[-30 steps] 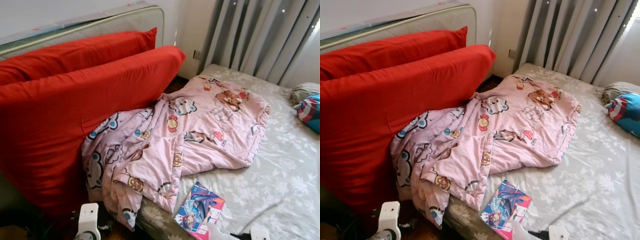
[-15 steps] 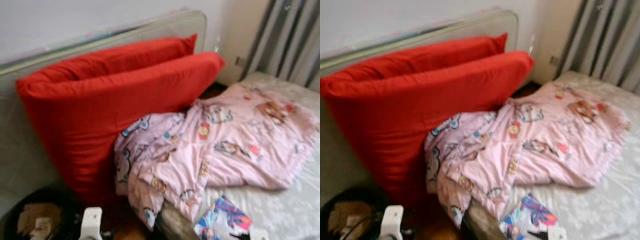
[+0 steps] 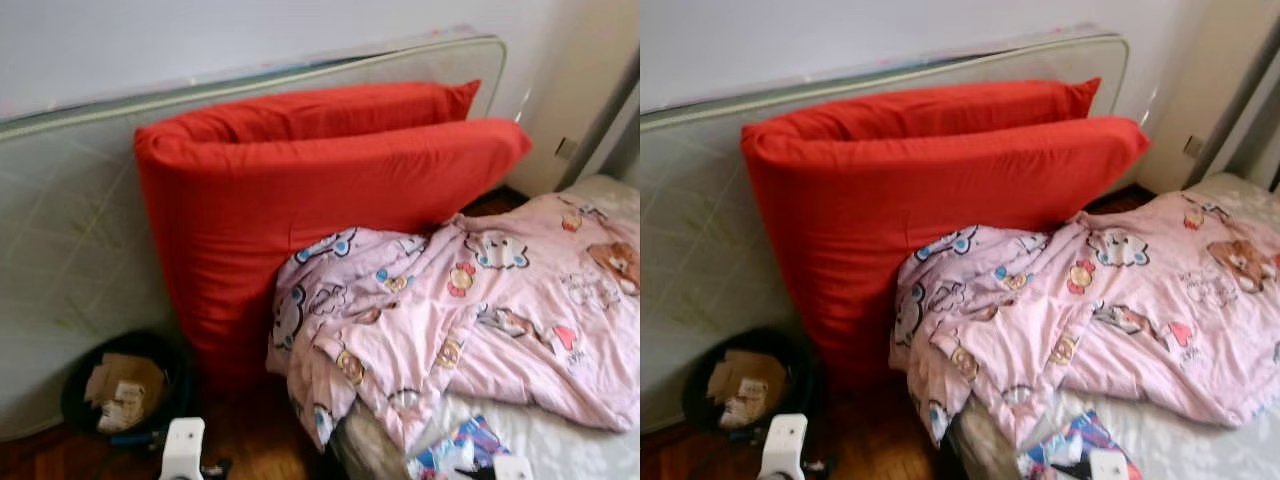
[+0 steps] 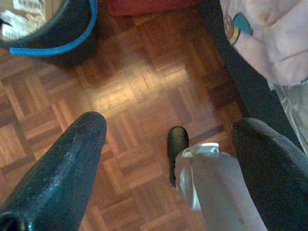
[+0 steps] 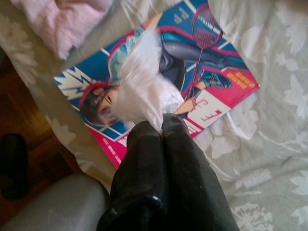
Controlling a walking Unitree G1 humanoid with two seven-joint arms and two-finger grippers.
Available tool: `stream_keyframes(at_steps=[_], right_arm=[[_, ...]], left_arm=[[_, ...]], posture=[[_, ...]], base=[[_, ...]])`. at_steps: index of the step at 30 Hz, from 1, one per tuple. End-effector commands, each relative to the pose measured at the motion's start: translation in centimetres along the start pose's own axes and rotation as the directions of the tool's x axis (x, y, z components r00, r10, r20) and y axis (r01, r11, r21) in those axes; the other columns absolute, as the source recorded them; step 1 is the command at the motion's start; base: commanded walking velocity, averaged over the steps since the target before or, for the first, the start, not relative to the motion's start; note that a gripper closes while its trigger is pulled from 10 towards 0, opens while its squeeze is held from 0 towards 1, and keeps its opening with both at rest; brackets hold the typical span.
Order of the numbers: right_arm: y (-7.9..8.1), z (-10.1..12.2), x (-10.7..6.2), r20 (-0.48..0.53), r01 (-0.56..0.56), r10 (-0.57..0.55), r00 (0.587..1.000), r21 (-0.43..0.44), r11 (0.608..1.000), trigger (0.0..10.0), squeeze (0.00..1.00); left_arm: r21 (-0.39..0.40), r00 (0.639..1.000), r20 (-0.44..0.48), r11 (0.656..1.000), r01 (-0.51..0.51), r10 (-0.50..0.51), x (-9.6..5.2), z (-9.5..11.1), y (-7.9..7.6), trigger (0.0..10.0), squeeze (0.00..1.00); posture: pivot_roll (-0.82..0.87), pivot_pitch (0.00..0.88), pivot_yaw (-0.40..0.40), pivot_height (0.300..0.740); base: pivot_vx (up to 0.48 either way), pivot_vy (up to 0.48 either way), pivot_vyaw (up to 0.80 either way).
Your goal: Clean up the room
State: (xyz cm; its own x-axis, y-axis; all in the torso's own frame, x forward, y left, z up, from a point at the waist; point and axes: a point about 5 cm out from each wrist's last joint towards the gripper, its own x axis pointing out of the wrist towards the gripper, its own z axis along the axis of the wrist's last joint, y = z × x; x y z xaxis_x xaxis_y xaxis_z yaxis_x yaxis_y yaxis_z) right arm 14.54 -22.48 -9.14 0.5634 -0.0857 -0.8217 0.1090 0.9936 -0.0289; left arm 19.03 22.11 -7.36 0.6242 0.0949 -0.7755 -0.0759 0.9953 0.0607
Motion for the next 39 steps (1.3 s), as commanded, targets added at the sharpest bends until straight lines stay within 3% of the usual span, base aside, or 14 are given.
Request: stream_keyframes(at_steps=[1, 39], right_arm=[[-0.47, -0.62, -0.20, -0.022, 0.011, -0.010, 1.000, 0.006, 1.000, 10.0, 0.00], [-0.04, -0.85, -0.18, -0.047, -0.034, 0.032, 0.998, -0.038, 0.999, 10.0, 0.00]], left_arm=[[0.000, 1.000, -0.009, 1.000, 0.010, -0.010, 0.01, -0.17, -0.32, 10.0, 0.00], [0.028, 1.000, -0.021, 0.999, 0.022, -0.021, 0.00, -0.13, 0.03, 10.0, 0.00]], posture=[[-0.01, 0.000, -0.058, 0.709], [0.00, 0.000, -0.049, 0.709]], base=[[0.000, 0.000, 0.00], [0.000, 0.345, 0.00]])
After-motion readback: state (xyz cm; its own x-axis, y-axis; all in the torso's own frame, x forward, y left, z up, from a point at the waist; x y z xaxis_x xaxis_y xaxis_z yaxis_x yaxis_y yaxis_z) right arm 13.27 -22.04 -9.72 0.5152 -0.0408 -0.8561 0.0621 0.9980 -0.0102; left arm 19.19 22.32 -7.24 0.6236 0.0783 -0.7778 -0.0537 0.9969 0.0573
